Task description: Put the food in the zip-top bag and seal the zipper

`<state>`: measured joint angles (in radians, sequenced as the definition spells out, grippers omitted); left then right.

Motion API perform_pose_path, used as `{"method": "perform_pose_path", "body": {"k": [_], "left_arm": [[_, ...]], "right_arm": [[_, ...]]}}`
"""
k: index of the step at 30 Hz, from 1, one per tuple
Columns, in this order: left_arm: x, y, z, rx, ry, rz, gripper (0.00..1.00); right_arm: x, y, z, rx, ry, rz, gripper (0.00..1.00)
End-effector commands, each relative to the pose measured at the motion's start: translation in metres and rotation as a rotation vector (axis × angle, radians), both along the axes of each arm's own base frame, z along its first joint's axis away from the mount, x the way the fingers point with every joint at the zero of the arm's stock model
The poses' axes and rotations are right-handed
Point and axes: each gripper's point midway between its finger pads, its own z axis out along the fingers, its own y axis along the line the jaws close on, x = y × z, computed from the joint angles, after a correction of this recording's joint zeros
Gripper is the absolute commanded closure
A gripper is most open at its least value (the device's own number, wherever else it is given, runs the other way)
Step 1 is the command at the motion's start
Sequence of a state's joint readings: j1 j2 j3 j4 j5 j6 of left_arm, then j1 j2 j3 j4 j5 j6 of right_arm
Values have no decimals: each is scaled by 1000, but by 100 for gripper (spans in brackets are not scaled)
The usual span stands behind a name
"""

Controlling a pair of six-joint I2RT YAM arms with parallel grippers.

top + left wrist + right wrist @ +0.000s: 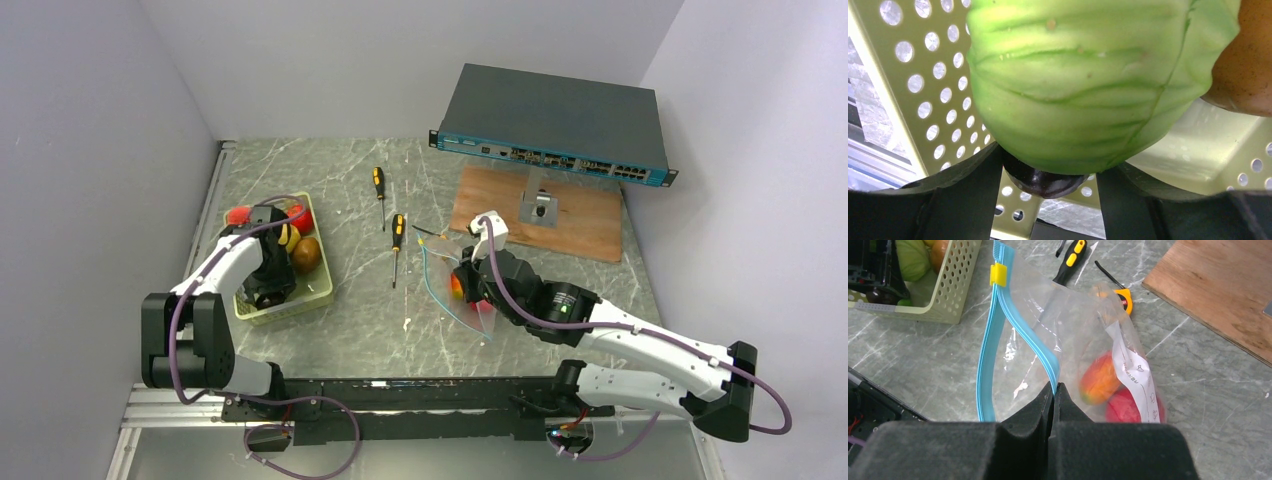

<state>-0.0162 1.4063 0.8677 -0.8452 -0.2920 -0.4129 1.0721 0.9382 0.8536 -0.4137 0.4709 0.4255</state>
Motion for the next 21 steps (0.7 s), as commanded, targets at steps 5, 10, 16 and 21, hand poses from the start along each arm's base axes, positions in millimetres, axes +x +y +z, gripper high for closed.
{"method": "perform_pose_path", "body": {"k": [5, 10, 16, 21], "left_arm": [[3, 3, 11, 13, -45, 21, 48], [3, -6, 24, -41, -92, 22, 62], [3, -19, 47, -114, -164, -5, 72], [4, -35, 72, -196, -220, -65, 84]], "right_arm": [[2, 0, 16, 46, -43, 2, 100], [3, 0, 16, 40, -44, 1, 100], [3, 2, 15, 37, -42, 5, 100], [3, 2, 16, 40, -43, 6, 100]]}}
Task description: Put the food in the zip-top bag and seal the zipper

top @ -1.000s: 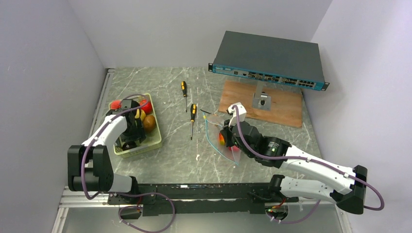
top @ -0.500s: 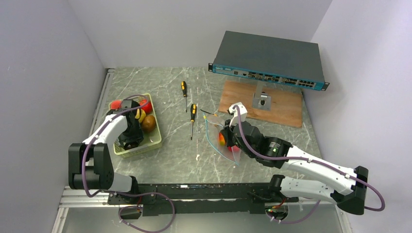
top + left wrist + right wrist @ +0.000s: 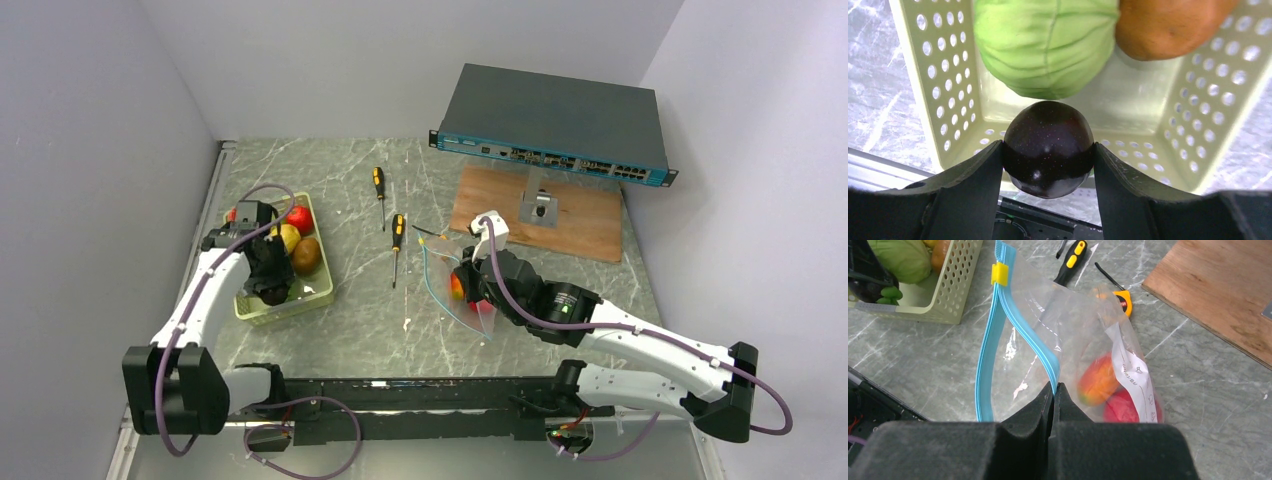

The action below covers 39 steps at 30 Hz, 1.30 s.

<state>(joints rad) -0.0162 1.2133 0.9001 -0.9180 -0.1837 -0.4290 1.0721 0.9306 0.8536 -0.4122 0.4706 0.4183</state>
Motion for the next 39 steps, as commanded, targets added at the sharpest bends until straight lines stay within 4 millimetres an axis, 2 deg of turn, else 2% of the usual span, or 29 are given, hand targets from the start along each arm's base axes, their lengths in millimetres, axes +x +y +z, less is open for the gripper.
{"method": "perform_pose_path", "body": {"k": [1, 4, 8, 12, 15, 16, 20, 24, 29, 34, 39], "left_arm": [[4, -18, 32, -97, -83, -64, 86], [5, -32, 53, -164, -168, -116, 90], [8, -70, 91, -344, -330, -244, 90], [7, -119, 142, -600, -546, -409, 88], [2, -154, 181, -783, -709, -535, 91], [-7, -171, 189, -865, -725, -574, 92], [-23, -218, 216, -1009, -806, -706, 93], [-38, -261, 227, -1067, -800, -828, 94], [-48, -301, 233, -1067, -775, -930, 96], [-46, -331, 212, -981, -683, -951, 100], [-39, -339, 188, -843, -605, -937, 100]], "right_arm": [[3, 4, 13, 39, -34, 3, 100], [3, 5, 15, 42, -33, 5, 100], [2, 6, 14, 44, -30, 11, 100], [2, 6, 15, 48, -30, 13, 100], [2, 8, 15, 51, -27, 15, 100], [2, 8, 15, 52, -25, 17, 100], [1, 10, 16, 62, -25, 23, 100], [1, 11, 17, 67, -23, 27, 100], [-1, 12, 18, 76, -20, 30, 100], [-1, 11, 23, 94, -24, 30, 100], [-2, 9, 29, 125, -30, 24, 100]]}}
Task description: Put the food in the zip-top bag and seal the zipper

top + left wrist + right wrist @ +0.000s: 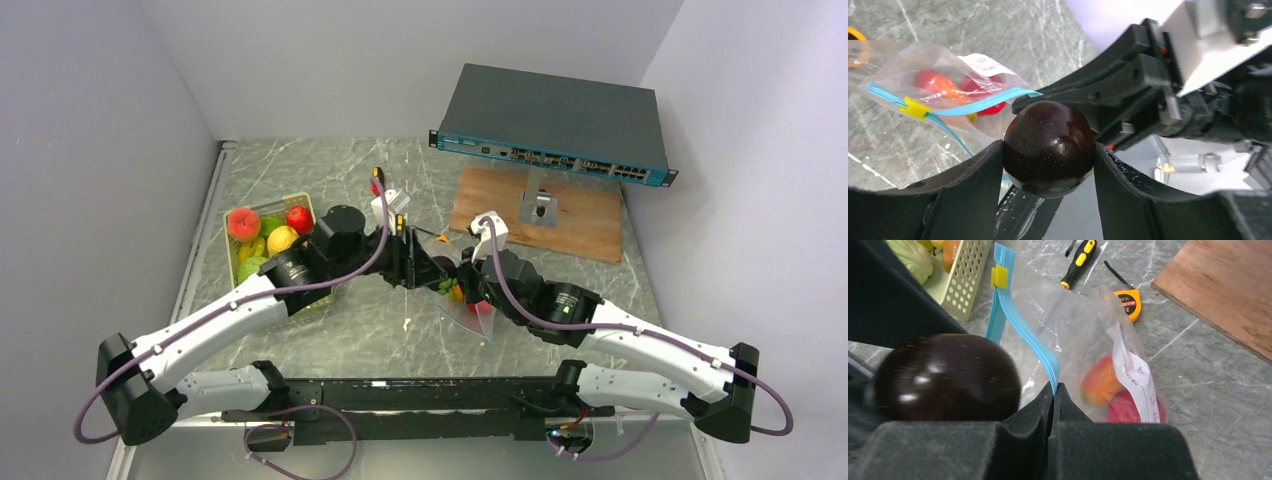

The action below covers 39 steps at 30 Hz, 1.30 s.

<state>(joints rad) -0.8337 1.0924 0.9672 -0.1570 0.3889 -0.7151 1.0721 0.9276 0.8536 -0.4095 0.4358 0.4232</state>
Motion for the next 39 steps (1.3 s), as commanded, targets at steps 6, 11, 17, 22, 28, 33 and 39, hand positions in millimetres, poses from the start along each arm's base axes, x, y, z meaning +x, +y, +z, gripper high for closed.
{"method": "perform_pose_path", "body": {"k": [6, 11, 17, 22, 28, 33, 39], "left_arm": [[17, 2, -24, 258, -62, 100, 100], [16, -1, -29, 291, -70, 94, 93], [14, -5, -28, 301, -85, 90, 53], [10, -4, -21, 269, -108, 86, 25], [7, -2, -9, 227, -134, 84, 0], [6, 7, 8, 192, -175, 112, 1], [15, 44, 24, 173, -223, 282, 0]], "right_arm": [[0, 6, 38, 171, -46, -11, 100], [-1, 10, 40, 212, -32, -9, 100], [-1, 15, 39, 222, -18, -1, 100], [-1, 14, 37, 213, -19, -4, 100], [-1, 13, 34, 204, -15, -5, 100], [-1, 13, 29, 188, -11, -7, 100], [0, 9, 24, 161, -11, -14, 100]]}}
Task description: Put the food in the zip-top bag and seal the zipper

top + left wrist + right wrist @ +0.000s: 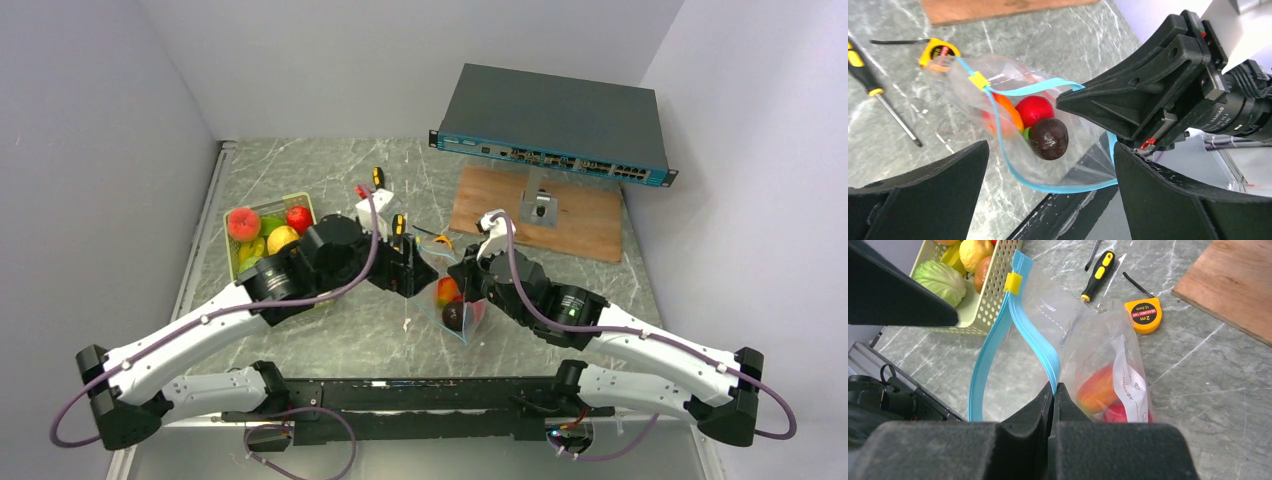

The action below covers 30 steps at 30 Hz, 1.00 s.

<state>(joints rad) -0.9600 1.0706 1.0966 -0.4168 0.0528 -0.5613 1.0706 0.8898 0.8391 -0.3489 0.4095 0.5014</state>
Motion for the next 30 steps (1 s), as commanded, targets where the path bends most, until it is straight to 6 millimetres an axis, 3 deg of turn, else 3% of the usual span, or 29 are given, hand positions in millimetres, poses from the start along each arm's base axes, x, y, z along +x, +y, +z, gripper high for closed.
{"method": "perform_pose_path", "body": {"k": [1, 5, 12, 19, 30], "left_arm": [[15, 35, 23, -41, -93, 184, 0], [33, 90, 8, 25, -68, 473, 0], [46, 167, -39, 196, 55, 732, 0], [74, 215, -81, 255, 123, 809, 0], [136, 256, -132, 412, 286, 879, 3]], "right_arm": [[3, 1, 7, 21, -23, -6, 100], [3, 0, 9, 17, -42, 0, 100], [11, 0, -4, -83, -24, -26, 100], [17, -1, -10, -137, -45, -35, 100], [8, 6, -4, -102, -40, 32, 100]]}}
